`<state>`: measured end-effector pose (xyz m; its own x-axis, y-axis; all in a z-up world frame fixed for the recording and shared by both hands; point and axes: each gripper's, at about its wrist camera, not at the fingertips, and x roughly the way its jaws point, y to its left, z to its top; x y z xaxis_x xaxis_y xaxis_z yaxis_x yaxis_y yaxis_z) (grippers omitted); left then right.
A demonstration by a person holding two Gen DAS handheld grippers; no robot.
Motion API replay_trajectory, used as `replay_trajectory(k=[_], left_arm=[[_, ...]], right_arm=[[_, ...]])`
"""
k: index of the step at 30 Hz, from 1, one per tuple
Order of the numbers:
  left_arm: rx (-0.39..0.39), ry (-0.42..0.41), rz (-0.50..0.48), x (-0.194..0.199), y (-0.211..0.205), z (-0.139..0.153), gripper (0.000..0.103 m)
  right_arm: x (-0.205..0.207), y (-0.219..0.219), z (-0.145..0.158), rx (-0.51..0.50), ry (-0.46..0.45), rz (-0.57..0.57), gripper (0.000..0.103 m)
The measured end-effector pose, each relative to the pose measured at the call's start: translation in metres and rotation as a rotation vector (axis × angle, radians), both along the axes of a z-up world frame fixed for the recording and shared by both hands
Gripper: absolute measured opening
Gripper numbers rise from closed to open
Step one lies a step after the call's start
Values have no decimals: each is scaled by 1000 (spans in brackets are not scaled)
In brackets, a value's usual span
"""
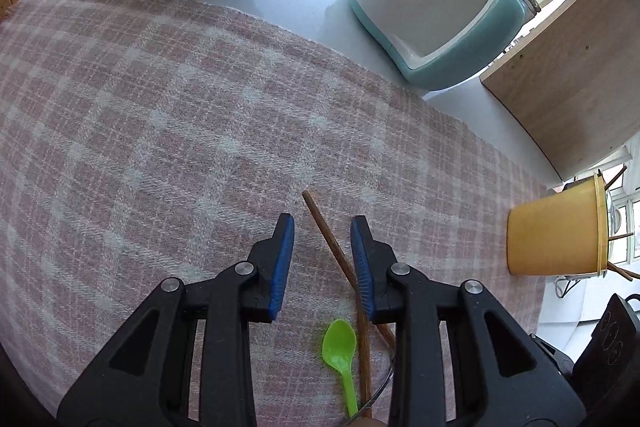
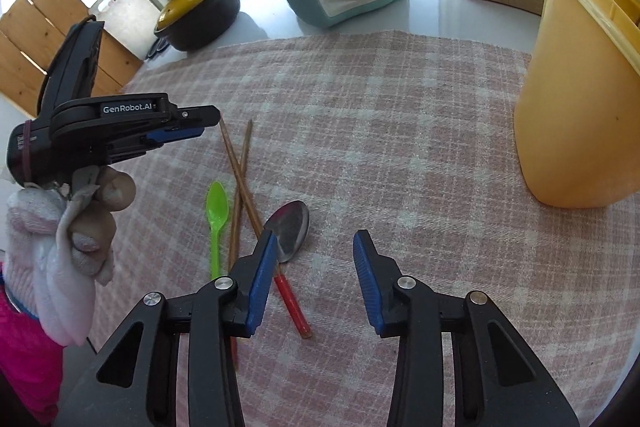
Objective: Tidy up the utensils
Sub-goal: 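Close left tool on a wooden chopstick while right tool grasps the metal spoon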
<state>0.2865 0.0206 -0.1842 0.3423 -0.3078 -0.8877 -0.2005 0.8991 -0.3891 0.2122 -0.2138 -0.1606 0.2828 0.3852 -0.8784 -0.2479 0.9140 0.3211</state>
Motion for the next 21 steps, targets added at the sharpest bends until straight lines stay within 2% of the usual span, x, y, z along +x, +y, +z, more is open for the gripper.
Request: replay_trajectory(k=[7,12,19,21], left_arm=[[-8,16,6,5,-7,-11,29],[19,1,0,5,-12,-12,29],[45,-16,-5,5,-16,-11,28],[51,-23,-9,6,-18,-11,23]], right_arm=[[7,1,-15,29,38,-27,37],[8,3,-23,48,62,-42,29],[10,11,-27,56,74,-41,23],[10,15,-29,47,75,-35,22]])
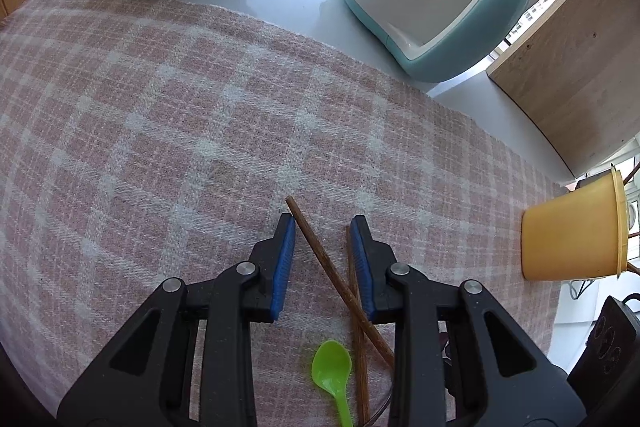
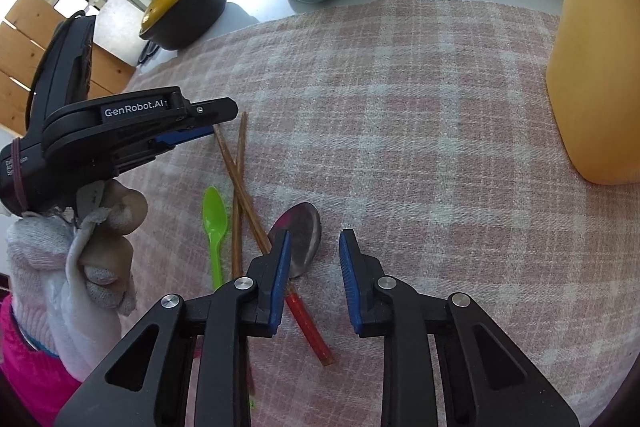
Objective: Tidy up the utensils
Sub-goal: 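Close left tool on a wooden chopstick while right tool grasps the metal spoon, then lift and carry the chopstick and metal spoon toward the yellow container with both tools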
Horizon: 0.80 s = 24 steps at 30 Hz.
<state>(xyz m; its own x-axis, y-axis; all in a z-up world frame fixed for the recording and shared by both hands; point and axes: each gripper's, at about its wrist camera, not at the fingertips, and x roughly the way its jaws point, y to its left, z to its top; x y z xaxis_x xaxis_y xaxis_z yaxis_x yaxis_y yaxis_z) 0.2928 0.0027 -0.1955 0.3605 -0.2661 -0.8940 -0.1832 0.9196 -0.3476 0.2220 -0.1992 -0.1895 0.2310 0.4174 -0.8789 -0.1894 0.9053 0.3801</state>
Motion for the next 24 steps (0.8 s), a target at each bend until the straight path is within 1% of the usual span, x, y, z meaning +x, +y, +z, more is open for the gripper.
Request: replay_trajectory(k=[1,2,3,4,5,9,12,14,20,24], left_arm=[[5,-2,-5,0,0,0,17],[7,-5,-7,-1,0,0,16],[8,-9,-9,-1,0,0,16],[11,-12,-9,-1,0,0,12],[10,-15,-9,-2,0,0,11],[4,-26,-6,-4,5,3,9],[-5,-38,-11,-5,7,7,6],[-10,-49,-18,-7,8,13,4],[16,-92,-70,-20,4,28,3],[14,-92,-80,-25,5,30,3]], right_arm=[[0,1,-1,-1,2,1,21],[1,2,-2,-3,3,2,17],[1,3,-3,-7,3,3,16],[1,4,-4,-13,-1,2,16],[1,5,-4,-19,-5,1,15],[-1,10,-4,-26,-12,11,6],[-2,14,-2,-31,-23,15,2],[-3,14,1,-27,-34,10,1],[-7,9,16,-24,-78,-1,0],[-5,0,12,-9,-66,-29,0]])
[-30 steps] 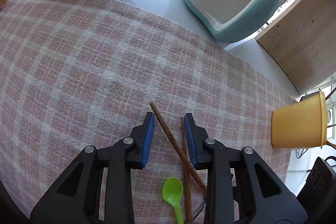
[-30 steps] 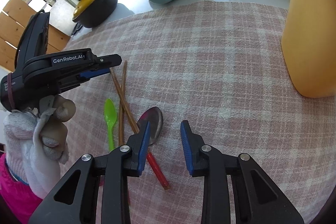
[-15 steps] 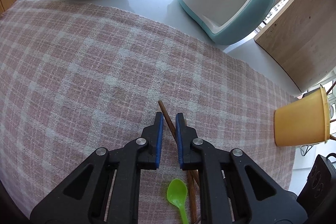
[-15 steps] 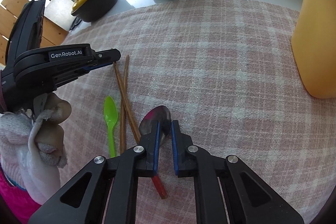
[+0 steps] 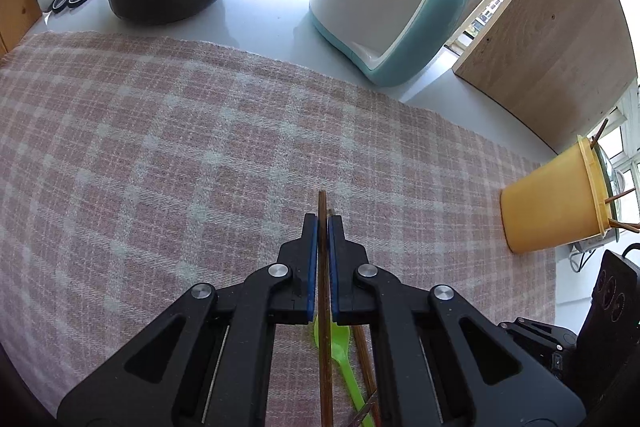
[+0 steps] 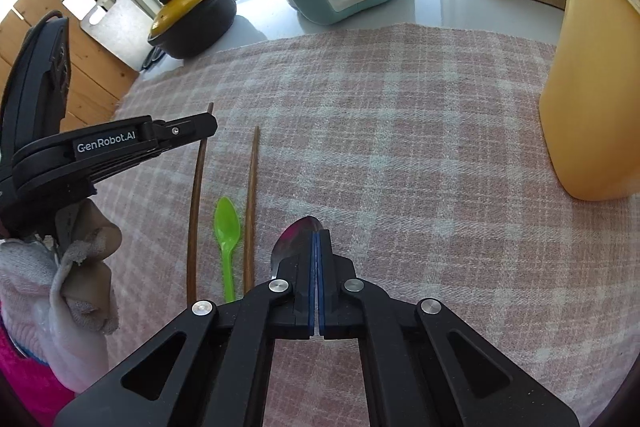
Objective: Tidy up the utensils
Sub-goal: 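Lift and carry the chopstick and metal spoon toward the yellow container with both tools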
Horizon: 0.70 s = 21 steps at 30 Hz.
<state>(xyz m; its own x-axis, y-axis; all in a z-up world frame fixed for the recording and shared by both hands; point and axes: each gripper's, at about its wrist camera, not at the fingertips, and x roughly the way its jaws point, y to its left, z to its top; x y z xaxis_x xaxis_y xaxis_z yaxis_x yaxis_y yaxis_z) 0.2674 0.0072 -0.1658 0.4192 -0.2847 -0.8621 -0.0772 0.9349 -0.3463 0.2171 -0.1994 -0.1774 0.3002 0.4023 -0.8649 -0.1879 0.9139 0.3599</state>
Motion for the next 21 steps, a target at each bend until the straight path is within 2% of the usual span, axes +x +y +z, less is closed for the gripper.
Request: replay_trajectory(k=[2,4,6,8,13,14,15,21], left_arm=[[-4,1,2,-2,2,0,3],[1,4,4,-3,3,-1,3],[-1,8,5,-4,4,-3,3],[-1,13,8,-4,5,-5,3],[-2,18,13,-7,6,-9,3],[-3,19,14,-7,6,-9,3],[-5,21,13,-7,6,-10,3],[-9,8,7,-12,8,-4,3]], right_arm=[[1,-6,-5,26,23,-25,0],[1,-9,-8,59,43,-34,4],[-2,-9,-10,87,44,-36,19],[-3,-5,-12,89,47,-32,22],[-3,2,-21,98,57,-39,22],[-4,2,-20,86,52,-41,19],[-4,3,-21,79,52,-39,6],[-11,2,-8,69,13,-19,2]])
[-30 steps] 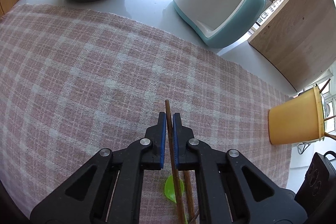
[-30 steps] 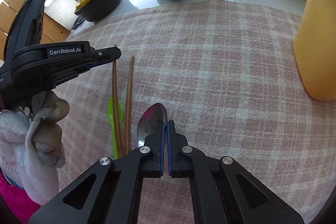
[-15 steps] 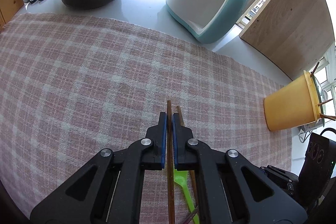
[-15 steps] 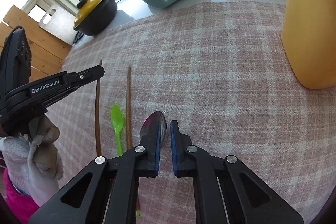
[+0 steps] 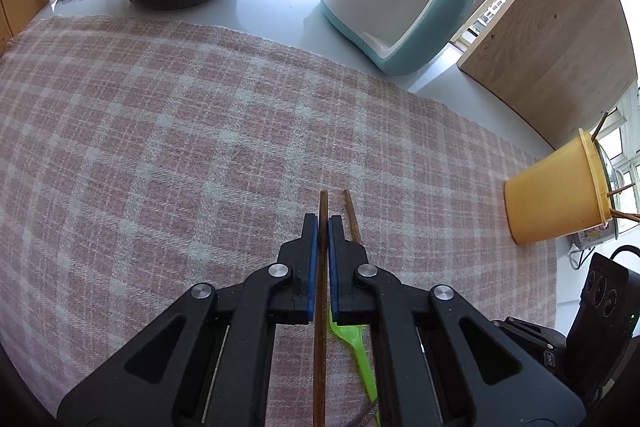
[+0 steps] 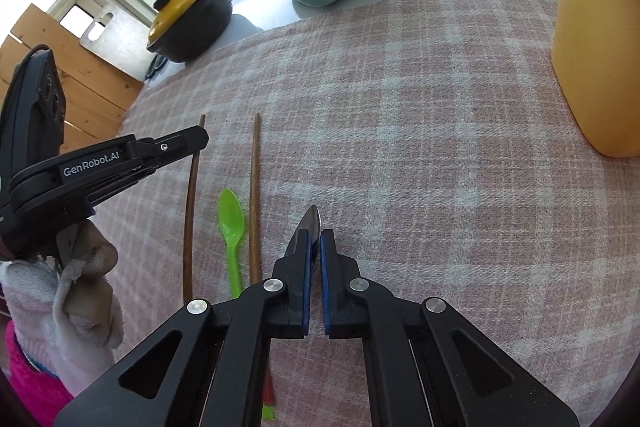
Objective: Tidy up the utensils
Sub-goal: 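Lift and carry the chopstick and metal spoon toward the yellow container with both tools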
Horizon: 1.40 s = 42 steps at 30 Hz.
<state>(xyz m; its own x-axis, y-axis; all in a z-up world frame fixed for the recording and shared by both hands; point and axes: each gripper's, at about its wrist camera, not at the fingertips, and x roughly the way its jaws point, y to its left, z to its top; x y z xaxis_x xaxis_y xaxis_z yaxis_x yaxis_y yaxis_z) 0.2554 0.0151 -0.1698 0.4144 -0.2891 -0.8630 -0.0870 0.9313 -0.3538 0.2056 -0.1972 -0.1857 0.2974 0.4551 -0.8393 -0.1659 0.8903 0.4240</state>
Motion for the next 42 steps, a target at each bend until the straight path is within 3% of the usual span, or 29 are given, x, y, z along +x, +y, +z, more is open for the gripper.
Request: replay_trajectory(k=[16,27,42], left_arm=[[-28,-153,-62,-42,-1,67,2],[-33,-276,-148,-66,-28,119,2],[-67,-378,-215,-63,-62,172,2]], right_arm=[[-45,-23,99,-148,-312,-4,0],[-67,-56,140,-194,-422,-72,0],[-92,-104,194,-316,-568,-150,0]])
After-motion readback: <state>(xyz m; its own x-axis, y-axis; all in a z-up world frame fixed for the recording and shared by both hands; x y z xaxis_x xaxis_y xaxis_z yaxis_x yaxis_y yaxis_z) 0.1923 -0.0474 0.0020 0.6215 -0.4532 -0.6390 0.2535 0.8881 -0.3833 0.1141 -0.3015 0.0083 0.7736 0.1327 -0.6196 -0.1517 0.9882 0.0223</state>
